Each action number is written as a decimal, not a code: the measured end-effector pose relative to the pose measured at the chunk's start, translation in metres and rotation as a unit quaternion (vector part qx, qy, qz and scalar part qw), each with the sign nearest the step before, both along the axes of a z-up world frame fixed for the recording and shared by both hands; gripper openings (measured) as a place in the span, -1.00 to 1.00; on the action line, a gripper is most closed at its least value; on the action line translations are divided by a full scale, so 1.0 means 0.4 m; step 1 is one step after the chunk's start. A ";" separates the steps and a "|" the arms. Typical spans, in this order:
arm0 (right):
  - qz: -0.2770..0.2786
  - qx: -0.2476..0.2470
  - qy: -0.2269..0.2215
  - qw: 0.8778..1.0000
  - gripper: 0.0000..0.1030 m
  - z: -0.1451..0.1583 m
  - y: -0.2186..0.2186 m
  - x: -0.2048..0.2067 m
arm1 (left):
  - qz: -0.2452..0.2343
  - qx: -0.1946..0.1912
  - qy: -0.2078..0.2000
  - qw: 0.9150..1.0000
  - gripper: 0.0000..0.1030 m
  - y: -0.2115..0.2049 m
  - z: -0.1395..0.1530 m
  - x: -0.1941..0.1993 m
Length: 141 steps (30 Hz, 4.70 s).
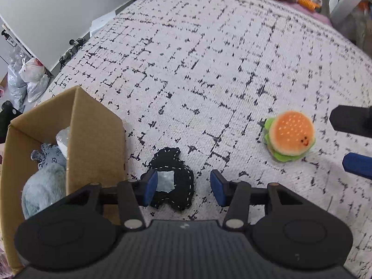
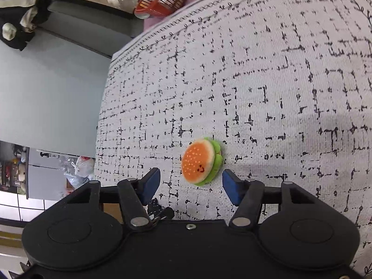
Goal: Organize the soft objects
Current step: 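Grasp the black lace item with the left gripper while the right gripper grasps the burger plush, then lift the lace item and burger plush and carry both over the box, then open both grippers to drop the lace item and burger into the box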
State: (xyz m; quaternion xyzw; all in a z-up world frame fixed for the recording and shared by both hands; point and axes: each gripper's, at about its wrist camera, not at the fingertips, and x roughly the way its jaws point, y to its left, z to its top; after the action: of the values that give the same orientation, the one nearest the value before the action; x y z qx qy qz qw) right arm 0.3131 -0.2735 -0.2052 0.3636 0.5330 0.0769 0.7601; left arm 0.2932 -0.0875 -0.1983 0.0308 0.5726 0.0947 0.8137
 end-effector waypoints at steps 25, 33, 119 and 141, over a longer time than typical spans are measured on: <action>0.009 -0.027 0.026 0.999 -0.37 -0.101 0.052 0.060 | 0.035 -0.058 -0.052 0.996 -0.76 0.048 0.043 0.009; 0.011 -0.047 -0.018 0.999 -0.68 -0.049 0.046 0.032 | 0.037 -0.081 -0.091 0.992 -0.85 0.063 0.107 -0.020; 0.203 -0.057 -0.239 0.948 -0.68 0.227 0.426 -0.151 | 0.168 -0.214 -0.193 0.943 -0.76 0.507 0.207 -0.192; 0.204 -0.068 -0.204 0.955 -0.45 0.216 0.461 -0.158 | 0.158 -0.183 -0.191 0.951 0.15 0.565 0.245 -0.228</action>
State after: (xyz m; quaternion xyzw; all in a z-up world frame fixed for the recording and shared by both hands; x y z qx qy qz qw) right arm 0.2498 -0.0889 -0.1188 0.1713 0.4330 0.2665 0.8439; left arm 0.2018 0.1383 -0.1004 -0.2280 0.4119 0.1201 0.8740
